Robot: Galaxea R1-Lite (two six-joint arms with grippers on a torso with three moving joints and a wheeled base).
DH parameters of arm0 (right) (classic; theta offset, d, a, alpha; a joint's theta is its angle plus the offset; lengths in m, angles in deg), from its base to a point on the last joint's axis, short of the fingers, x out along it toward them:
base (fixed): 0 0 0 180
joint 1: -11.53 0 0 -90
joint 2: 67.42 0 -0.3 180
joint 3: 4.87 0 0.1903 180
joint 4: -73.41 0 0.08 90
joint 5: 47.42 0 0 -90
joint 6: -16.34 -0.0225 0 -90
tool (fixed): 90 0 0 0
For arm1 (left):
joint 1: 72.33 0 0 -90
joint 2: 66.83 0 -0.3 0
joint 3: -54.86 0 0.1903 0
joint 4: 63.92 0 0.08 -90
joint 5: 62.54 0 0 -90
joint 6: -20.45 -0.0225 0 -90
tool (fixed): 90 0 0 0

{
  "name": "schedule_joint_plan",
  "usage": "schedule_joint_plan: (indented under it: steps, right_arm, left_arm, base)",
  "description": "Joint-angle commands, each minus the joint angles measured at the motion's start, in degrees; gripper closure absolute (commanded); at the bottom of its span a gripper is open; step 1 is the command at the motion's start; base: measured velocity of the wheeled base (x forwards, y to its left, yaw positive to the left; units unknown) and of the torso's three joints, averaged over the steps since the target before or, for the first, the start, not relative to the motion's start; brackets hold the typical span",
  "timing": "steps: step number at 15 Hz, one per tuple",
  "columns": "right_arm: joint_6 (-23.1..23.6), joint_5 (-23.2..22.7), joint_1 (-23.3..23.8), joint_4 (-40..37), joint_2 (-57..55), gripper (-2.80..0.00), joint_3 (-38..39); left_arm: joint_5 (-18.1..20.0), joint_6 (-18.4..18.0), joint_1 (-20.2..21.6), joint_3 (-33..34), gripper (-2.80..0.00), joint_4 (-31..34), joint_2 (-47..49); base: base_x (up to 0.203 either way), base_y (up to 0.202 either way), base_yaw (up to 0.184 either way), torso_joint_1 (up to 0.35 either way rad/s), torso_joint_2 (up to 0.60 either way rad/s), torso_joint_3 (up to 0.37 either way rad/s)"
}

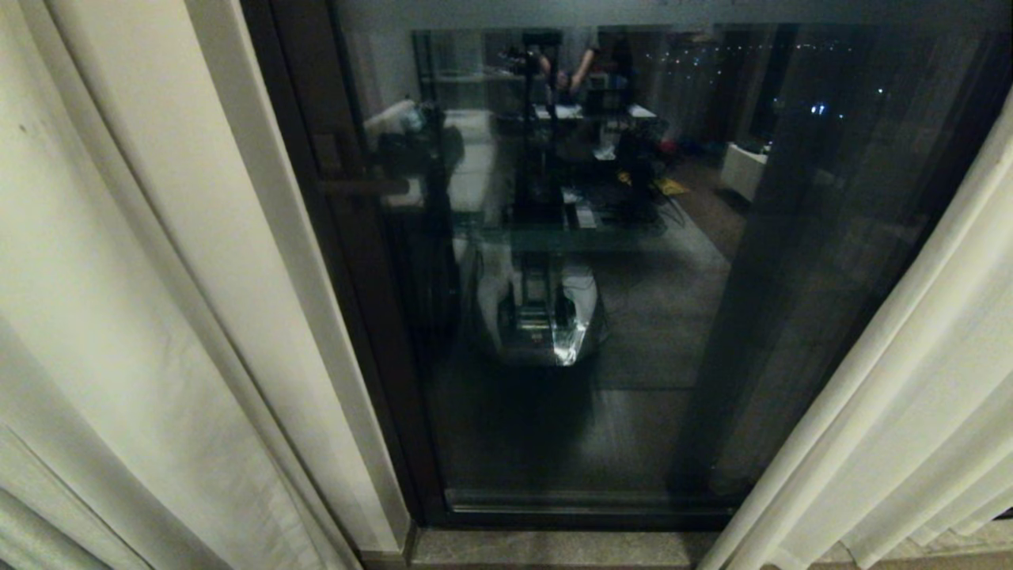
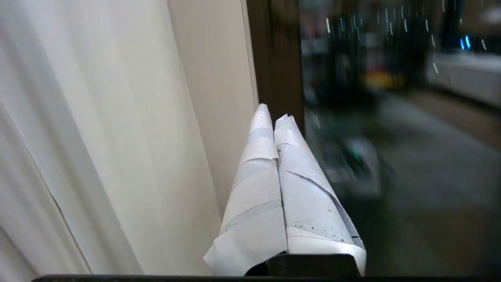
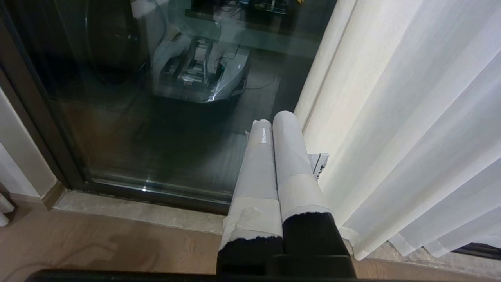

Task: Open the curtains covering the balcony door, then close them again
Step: Close the inner curtains on both sides

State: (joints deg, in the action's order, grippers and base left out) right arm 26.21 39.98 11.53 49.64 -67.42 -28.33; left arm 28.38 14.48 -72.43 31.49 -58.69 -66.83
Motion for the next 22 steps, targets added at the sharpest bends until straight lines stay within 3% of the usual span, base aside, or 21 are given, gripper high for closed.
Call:
schedule_joint_plan:
  steps: [1, 3, 5, 10, 13, 18, 19, 22]
  right_arm:
    - [0.07, -0.03, 0.00, -0.04, -0.09, 0.00, 0.01]
    - [0.07, -0.03, 0.00, -0.04, -0.09, 0.00, 0.01]
    - [0.07, -0.03, 0.00, -0.04, -0.09, 0.00, 0.01]
    - [0.07, -0.03, 0.00, -0.04, -0.09, 0.00, 0.01]
    - [0.12, -0.03, 0.00, -0.04, -0.09, 0.00, 0.01]
    - [0.13, -0.03, 0.00, -0.04, -0.09, 0.00, 0.01]
    - [0.07, -0.03, 0.00, -0.04, -0.09, 0.00, 0.01]
    - [0.07, -0.03, 0.00, -0.04, -0.09, 0.00, 0.01]
  left_arm:
    - [-0.02, -2.17, 0.01, 0.00, 0.00, -4.53, 0.00]
    - [-0.11, -4.03, 0.01, 0.00, 0.00, -9.05, 0.00]
    - [-0.03, -4.06, 0.01, -1.30, 0.00, -8.62, 0.00]
    - [2.40, -2.06, -0.06, -14.42, 0.00, 10.45, 0.95]
    - [3.39, -1.67, -0.39, -20.56, 0.00, 13.28, 9.55]
    - [1.56, -1.56, -2.11, -33.97, 0.00, 13.61, 28.85]
    - [1.12, -1.25, -2.18, -36.90, -2.80, 13.36, 32.20]
    - [0.20, 0.04, -2.21, -43.99, -2.80, 10.79, 40.03]
  base:
    - [0.000, 0.000, 0.000, 0.000, 0.00, 0.000]
    - [0.000, 0.000, 0.000, 0.000, 0.00, 0.000]
    - [0.000, 0.000, 0.000, 0.000, 0.00, 0.000]
    - [0.000, 0.000, 0.000, 0.000, 0.00, 0.000]
    - [0.000, 0.000, 0.000, 0.000, 0.00, 0.000]
    - [0.000, 0.000, 0.000, 0.000, 0.00, 0.000]
    - [0.000, 0.000, 0.000, 0.000, 0.00, 0.000]
    - [0.000, 0.000, 0.000, 0.000, 0.00, 0.000]
